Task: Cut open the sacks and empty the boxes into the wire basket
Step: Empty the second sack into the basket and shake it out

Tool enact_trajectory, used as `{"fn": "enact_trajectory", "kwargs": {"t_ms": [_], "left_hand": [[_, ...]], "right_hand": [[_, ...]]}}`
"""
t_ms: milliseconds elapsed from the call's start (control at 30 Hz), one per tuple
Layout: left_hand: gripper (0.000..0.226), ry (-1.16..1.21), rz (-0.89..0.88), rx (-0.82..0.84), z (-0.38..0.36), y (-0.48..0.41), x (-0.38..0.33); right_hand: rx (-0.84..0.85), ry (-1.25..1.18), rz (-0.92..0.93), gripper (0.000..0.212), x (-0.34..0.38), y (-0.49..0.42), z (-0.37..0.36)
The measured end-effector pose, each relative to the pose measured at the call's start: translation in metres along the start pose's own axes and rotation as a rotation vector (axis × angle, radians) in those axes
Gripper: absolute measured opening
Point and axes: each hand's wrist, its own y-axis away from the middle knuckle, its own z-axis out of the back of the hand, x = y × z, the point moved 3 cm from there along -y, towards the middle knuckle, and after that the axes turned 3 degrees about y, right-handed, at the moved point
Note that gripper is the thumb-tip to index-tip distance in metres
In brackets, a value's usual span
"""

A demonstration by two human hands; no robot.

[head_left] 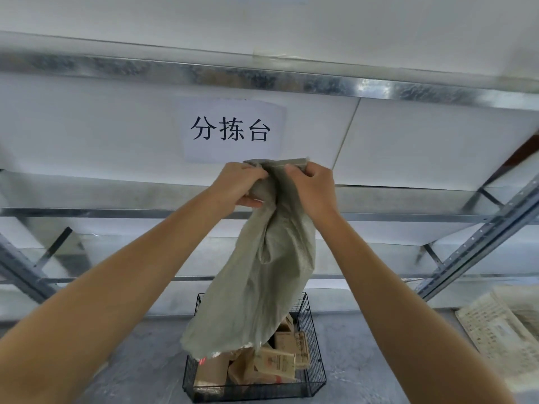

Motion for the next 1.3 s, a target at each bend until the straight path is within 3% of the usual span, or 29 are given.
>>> {"fn": "enact_trajectory", "kwargs": {"t_ms": [367, 467, 567, 700, 800, 867, 933, 1033, 1200, 1300], "left_hand": [[0.018, 0.202, -0.043, -0.002, -0.009, 0.003, -0.011], [0.013, 0.153, -0.081, 0.053, -0.011, 0.008, -0.015], [0.020, 0.104, -0.140, 0.111, -0.003, 0.010, -0.017], [0.024, 0.053, -0.133, -0.183, 0.042, -0.010, -0.004], [0.055, 0.129, -0.006, -0.293, 0.069, -0.024, 0.018], [0.062, 0.200, 0.063, -0.220, 0.077, -0.029, 0.030], [0.045, 0.216, 0.113, -0.024, 0.074, -0.027, 0.038], [0.044, 0.141, 0.163, 0.249, 0.061, -0.020, 0.044], [0.028, 0.252, 0.124, 0.256, 0.048, -0.026, 0.039], [0.021, 0.297, 0.137, 0.212, 0.047, -0.030, 0.033]], "right_hand": [[0.383, -0.113, 0.112, 0.022, 0.013, 0.020, -0.004], [0.272, -0.069, 0.140, 0.020, 0.013, 0.015, -0.002], [0.128, -0.163, 0.014, 0.026, 0.008, 0.002, 0.008], [0.113, -0.313, -0.183, 0.019, -0.006, -0.011, 0.015], [0.155, -0.445, -0.250, 0.020, -0.006, -0.013, 0.021], [0.181, -0.520, -0.294, 0.019, -0.005, -0.016, 0.025], [0.221, -0.584, -0.326, 0.018, -0.004, -0.020, 0.029], [0.240, -0.624, -0.351, 0.022, -0.002, -0.026, 0.036], [0.207, -0.657, -0.369, 0.029, -0.010, -0.033, 0.050], [0.324, -0.565, -0.363, 0.023, -0.016, -0.028, 0.056]]}}
